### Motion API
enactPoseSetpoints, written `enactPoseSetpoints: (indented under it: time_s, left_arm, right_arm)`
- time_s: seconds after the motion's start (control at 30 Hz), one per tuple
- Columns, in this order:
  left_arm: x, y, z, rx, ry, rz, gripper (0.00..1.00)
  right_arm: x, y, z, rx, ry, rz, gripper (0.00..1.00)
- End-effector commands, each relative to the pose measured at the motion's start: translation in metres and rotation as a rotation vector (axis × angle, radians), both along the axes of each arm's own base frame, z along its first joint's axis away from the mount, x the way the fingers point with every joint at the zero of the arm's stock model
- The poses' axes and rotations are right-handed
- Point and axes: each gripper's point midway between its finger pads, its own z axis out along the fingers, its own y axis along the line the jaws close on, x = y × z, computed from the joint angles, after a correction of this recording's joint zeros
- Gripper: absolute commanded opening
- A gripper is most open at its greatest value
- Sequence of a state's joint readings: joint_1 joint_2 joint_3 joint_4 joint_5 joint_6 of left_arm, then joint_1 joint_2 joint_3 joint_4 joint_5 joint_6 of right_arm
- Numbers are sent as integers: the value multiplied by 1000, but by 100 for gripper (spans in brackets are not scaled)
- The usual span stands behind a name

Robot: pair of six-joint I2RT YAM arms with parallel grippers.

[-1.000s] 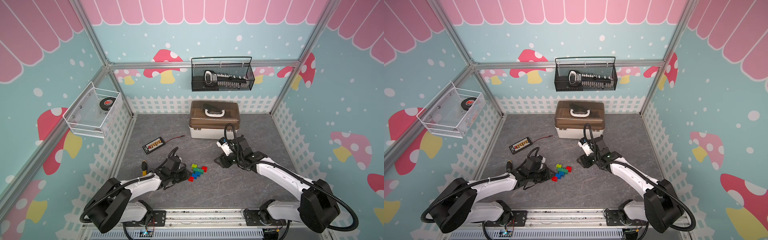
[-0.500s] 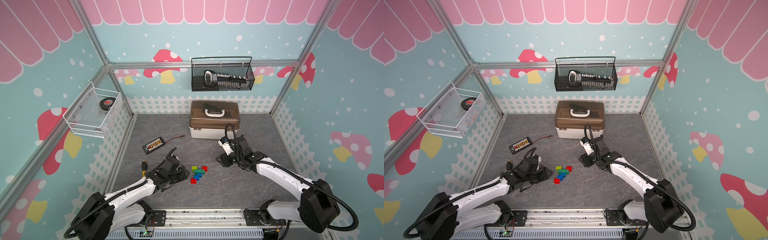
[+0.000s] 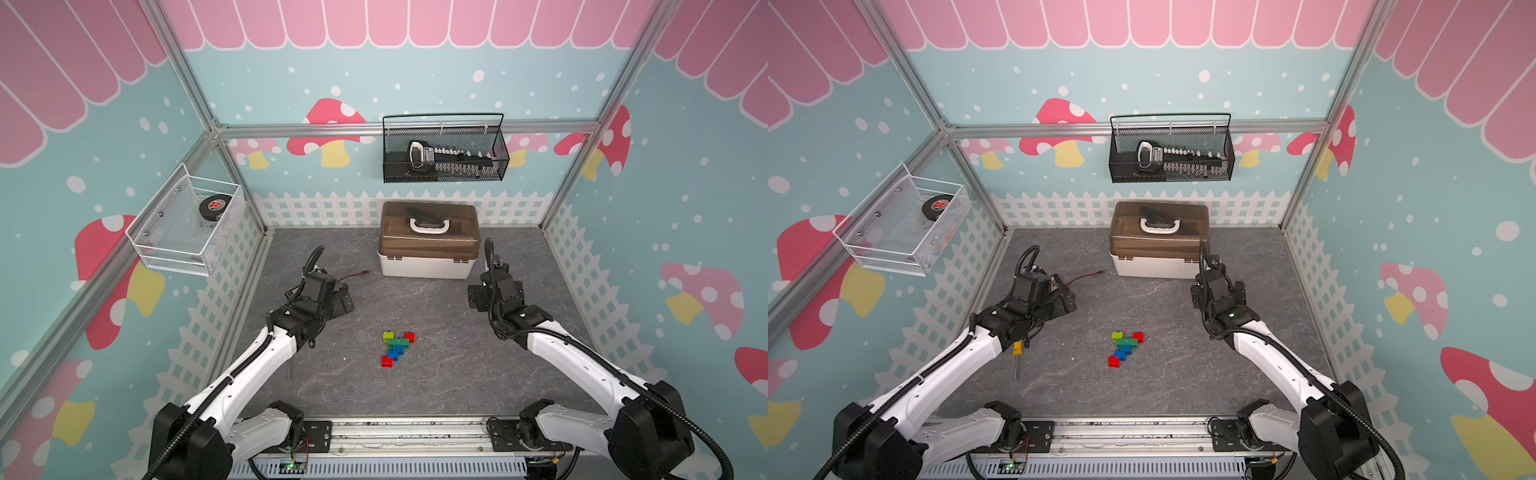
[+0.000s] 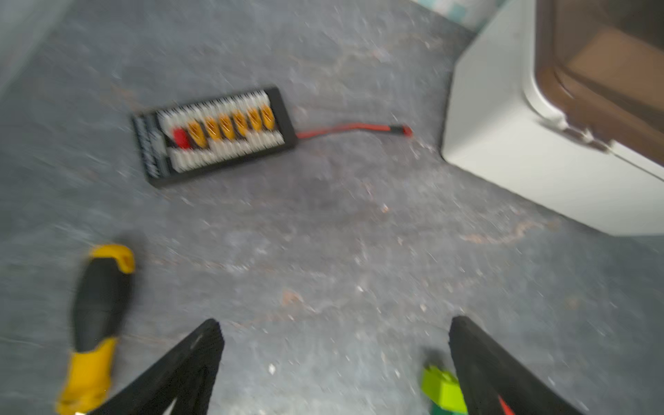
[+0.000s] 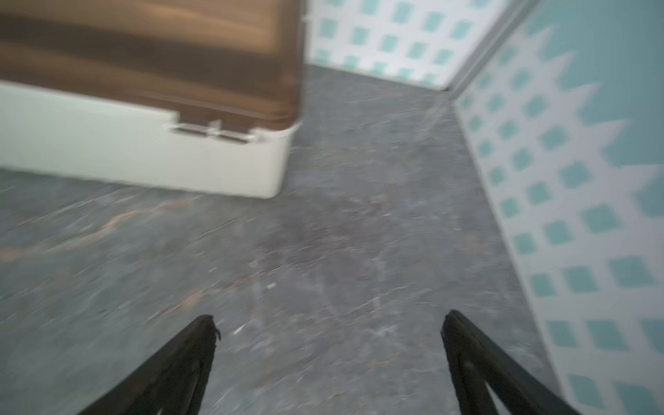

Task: Assemble the letter y with lego
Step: Reset both arms

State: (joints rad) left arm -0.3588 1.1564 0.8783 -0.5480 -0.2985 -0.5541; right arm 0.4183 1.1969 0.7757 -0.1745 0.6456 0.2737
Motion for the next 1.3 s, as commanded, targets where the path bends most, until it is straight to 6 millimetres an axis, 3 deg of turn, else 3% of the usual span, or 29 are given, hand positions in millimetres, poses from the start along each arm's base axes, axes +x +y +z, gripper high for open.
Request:
enactPoseSetpoints:
  time_s: [0.0, 0.13, 0.23, 0.33, 0.47, 0.6, 0.67, 0.8, 1.27]
  left_arm:
    - [19, 47, 25, 295, -87, 65, 99]
    - [38, 74, 22, 315, -175, 88, 99]
    - [46, 86, 4, 345, -255, 105, 99]
    - [54, 90, -9, 318, -364, 112, 99]
    - [64, 92, -28, 357, -415, 105, 99]
    - [69, 87, -31, 372, -491, 56, 97]
    - [65, 89, -46, 356, -523, 69, 99]
    - [73, 97, -51, 348, -499, 85, 100]
    - [71, 97, -50, 353, -486, 98, 100]
  right_arm:
    - [2, -56, 18, -169, -147, -252, 99]
    - [13, -80, -6, -142, -153, -290, 99]
    - [20, -83, -27, -184, -160, -290, 99]
    - [24, -80, -49, -185, -198, -240, 98]
    - [28, -80, -56, -171, -261, -191, 98]
    - [35, -81, -69, -42, -224, -95, 94]
    - [34, -81, -79, 46, -241, -23, 99]
    - [32, -85, -77, 15, -293, -43, 99]
    - [32, -83, -79, 21, -264, -48, 99]
